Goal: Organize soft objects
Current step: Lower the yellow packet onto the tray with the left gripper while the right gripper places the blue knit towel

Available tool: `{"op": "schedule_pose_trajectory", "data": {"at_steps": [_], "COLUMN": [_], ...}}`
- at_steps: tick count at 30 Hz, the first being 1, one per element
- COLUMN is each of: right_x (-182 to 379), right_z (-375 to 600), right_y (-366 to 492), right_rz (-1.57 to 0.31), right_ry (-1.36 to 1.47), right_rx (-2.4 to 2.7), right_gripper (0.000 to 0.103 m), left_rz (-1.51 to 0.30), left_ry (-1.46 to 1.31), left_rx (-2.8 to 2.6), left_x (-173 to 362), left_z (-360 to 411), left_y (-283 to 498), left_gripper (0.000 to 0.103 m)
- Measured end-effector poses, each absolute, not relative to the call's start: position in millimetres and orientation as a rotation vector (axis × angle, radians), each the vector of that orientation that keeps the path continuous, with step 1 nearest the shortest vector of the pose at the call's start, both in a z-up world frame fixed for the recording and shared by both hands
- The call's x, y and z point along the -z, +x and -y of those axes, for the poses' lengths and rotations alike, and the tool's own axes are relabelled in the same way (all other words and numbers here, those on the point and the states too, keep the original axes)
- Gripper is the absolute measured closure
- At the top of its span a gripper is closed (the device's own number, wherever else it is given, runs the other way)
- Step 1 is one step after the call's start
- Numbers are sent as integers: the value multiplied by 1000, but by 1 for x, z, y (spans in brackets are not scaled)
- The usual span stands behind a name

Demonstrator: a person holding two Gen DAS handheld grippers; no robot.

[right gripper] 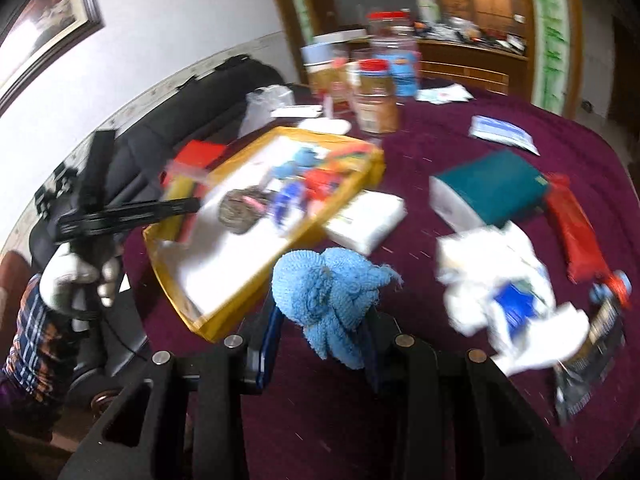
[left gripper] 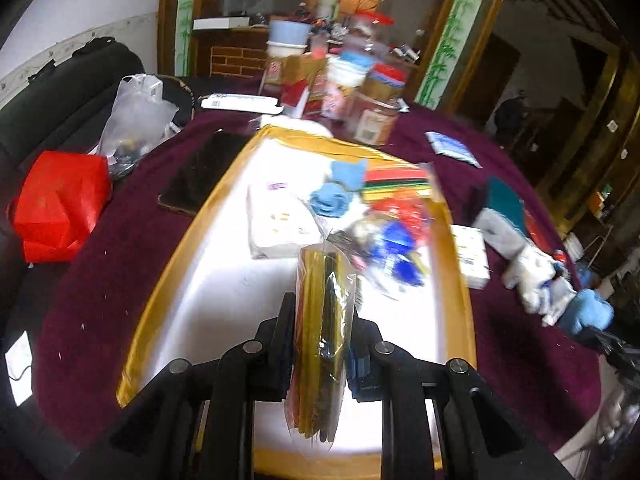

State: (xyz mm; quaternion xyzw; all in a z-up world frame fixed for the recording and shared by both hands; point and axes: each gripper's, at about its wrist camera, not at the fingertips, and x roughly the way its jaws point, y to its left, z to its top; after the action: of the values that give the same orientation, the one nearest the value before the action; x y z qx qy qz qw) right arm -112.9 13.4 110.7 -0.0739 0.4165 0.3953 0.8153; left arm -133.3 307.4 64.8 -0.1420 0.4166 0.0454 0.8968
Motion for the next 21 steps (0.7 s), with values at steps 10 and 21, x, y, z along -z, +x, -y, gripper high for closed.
{"op": "schedule_pose_trajectory", "data": {"at_steps": [10, 21], "right_x": [-109, -39], "right_z": [-123, -197], "right_y": [-80, -80], "right_rz": [-977, -1148], "right_ry": [-222, -442], "right_rx": [-948, -885], "right_gripper": [69, 68], "left_rz": [-955, -722], "left_ry": [-291, -410], "left_rx": [-173, -123], "left_x": [-26, -74], "left_z": [-340, -360], "left_y": [-93, -169], "left_gripper": [54, 33]}}
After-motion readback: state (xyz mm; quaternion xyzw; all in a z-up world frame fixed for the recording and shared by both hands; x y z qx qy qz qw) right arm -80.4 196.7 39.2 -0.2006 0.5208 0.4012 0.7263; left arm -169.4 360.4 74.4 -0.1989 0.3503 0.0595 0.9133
